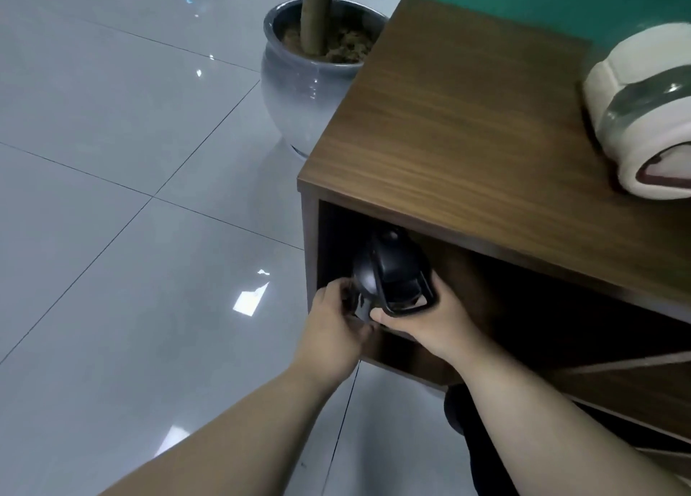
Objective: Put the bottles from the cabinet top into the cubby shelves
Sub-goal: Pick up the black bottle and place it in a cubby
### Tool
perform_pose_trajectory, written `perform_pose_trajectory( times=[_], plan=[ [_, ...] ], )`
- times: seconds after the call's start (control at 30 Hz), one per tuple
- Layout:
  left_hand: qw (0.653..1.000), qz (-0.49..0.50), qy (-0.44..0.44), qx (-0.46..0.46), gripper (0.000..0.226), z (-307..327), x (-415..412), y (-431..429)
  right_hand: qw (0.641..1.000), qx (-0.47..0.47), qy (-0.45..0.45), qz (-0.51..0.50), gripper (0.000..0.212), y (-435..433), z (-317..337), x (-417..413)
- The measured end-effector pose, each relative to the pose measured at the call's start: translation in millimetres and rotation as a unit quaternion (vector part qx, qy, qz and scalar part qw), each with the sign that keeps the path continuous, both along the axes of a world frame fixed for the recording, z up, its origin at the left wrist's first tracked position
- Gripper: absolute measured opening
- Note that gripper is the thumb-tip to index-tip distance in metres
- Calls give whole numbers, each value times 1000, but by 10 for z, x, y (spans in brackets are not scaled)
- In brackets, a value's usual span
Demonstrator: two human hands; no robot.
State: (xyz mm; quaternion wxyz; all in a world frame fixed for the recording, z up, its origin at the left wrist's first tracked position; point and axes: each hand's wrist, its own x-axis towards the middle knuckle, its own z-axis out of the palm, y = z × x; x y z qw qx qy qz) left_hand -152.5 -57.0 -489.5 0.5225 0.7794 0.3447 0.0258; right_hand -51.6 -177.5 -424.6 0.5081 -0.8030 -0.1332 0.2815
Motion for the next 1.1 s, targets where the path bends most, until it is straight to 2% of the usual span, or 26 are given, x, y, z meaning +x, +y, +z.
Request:
perform_pose_trajectory(
  times=[0.3, 0.43, 0.53, 0.6, 0.67, 0.8, 1.1],
  plan=[
    [998, 10, 21, 60, 59, -165, 77, -108, 999, -23, 10, -29, 59, 6, -130, 0],
    [997, 17, 25, 72, 59, -154, 99, -139, 998, -18, -12, -51, 66, 9, -173, -34],
    [997, 16, 22, 76, 53, -133, 109, -151, 997, -47, -31, -46, 73, 32, -176, -85],
    [997, 13, 19, 74, 51, -122, 111, -157, 994, -53, -44, -85, 84, 82, -225, -132],
    [997, 8, 21, 71, 54, -116, 109, -155, 987, -67, -80, -125, 97, 140, -314, -167],
    [996, -7, 26, 88, 61, -121, 99, -137, 979, -74, -123, -145, 105, 208, -393, -229],
    [992, -17, 41, 119, 71, -159, 123, -81, 976, -102, -117, -152, 90, 204, -425, -234]
  ],
)
